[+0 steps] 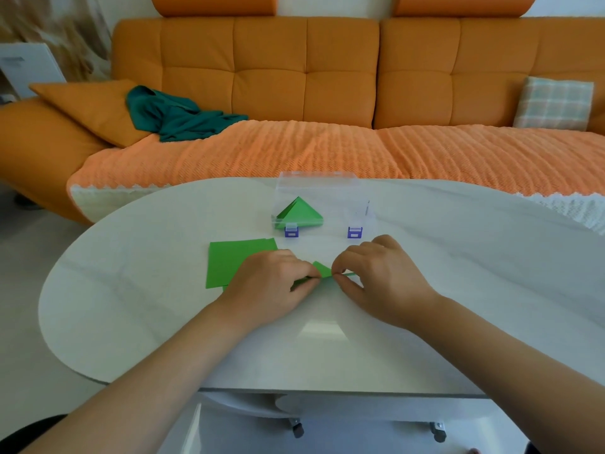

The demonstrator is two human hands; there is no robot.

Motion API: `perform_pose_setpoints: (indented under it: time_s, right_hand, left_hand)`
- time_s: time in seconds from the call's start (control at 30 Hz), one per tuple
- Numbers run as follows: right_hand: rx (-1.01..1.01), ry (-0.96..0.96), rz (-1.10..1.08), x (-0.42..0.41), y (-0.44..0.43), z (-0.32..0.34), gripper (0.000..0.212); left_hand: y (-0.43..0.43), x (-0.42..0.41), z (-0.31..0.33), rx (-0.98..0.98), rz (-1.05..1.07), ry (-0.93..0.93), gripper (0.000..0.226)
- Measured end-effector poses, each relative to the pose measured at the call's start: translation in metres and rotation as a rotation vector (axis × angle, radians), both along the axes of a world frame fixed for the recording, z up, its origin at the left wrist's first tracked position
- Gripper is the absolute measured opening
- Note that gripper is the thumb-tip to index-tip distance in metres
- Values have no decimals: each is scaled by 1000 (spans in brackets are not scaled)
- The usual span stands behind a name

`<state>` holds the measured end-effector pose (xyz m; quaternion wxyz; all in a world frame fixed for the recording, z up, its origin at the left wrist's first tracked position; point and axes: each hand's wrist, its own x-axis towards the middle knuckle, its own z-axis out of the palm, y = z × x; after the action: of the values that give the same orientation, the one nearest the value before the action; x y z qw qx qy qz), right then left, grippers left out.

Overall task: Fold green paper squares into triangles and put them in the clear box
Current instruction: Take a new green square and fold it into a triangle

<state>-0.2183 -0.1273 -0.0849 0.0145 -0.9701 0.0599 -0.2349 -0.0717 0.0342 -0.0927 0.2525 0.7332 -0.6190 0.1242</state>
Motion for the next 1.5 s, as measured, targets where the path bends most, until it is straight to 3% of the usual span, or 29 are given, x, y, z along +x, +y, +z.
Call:
perform_pose_setpoints:
  time_s: [0.57,0.8,1.1,1.17,1.3,1.5]
  right_hand:
    - [160,-128,-29,4,15,8,10]
    - [216,-125,-124,-1,-1,15,7]
    - [183,-110,-248,-6,-20,15,7]
    - [206,-146,-216,-8,-22,17,5]
    - [209,-139,-30,-5,-8,17,23]
    - [151,-177,53,5,0,9,11]
  left_hand:
    - [-3,-16,10,-96,58,179,23]
    - [2,-4,19,-104,60,129,6]
    - [6,2,21,-109,104,57,8]
    - [8,3,21,-113,122,84,9]
    - [5,-3,21,-104,66,81,9]
    - [-3,-9,18,-92,62,74,19]
